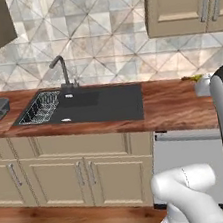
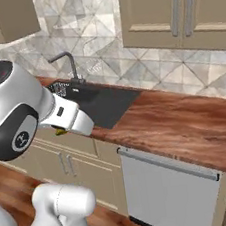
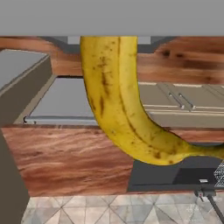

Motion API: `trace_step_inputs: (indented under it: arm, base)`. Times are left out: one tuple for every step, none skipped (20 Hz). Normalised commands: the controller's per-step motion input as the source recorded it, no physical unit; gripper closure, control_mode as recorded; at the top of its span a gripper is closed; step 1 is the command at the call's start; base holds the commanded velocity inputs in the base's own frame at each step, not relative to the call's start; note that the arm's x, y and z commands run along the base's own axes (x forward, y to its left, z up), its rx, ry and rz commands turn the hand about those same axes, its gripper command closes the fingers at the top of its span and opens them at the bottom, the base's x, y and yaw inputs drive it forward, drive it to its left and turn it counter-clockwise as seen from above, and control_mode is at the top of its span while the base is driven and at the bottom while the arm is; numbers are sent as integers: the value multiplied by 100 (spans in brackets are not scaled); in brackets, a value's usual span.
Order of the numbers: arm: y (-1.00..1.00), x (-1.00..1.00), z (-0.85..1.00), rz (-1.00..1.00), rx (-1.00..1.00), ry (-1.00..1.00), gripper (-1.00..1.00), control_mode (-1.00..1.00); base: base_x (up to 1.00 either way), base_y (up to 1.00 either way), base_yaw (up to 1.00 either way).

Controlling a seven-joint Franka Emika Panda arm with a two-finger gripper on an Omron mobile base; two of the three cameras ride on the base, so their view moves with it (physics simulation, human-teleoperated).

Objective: Pick the banana and orange from the fridge and place them inside the tupperware on the counter.

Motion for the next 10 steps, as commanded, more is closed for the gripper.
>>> trace_step_inputs:
  arm:
    - [0, 0, 0, 0, 0, 0, 100, 100]
    - [0, 0, 0, 0, 0, 0, 100, 100]
    - [0, 0, 0, 0, 0, 0, 100, 100]
    - [0, 0, 0, 0, 0, 0, 100, 100]
    - [0, 0, 0, 0, 0, 0, 100, 100]
    - [0, 0, 0, 0, 0, 0, 100, 100]
    - [0, 0, 0, 0, 0, 0, 100, 100]
    - [0, 0, 0, 0, 0, 0, 100, 100]
    - [0, 0, 0, 0, 0, 0, 100, 100]
    - [0, 0, 0, 0, 0, 0, 100, 100]
  base:
    - [5, 99, 61]
    - [8, 100, 58]
    - [12, 100, 54]
    - [31, 100, 44]
    - [39, 100, 39]
    - [50, 100, 31]
    - [59, 100, 24]
    - [70, 100, 16]
    - [84, 100, 6]
    - [90, 100, 0]
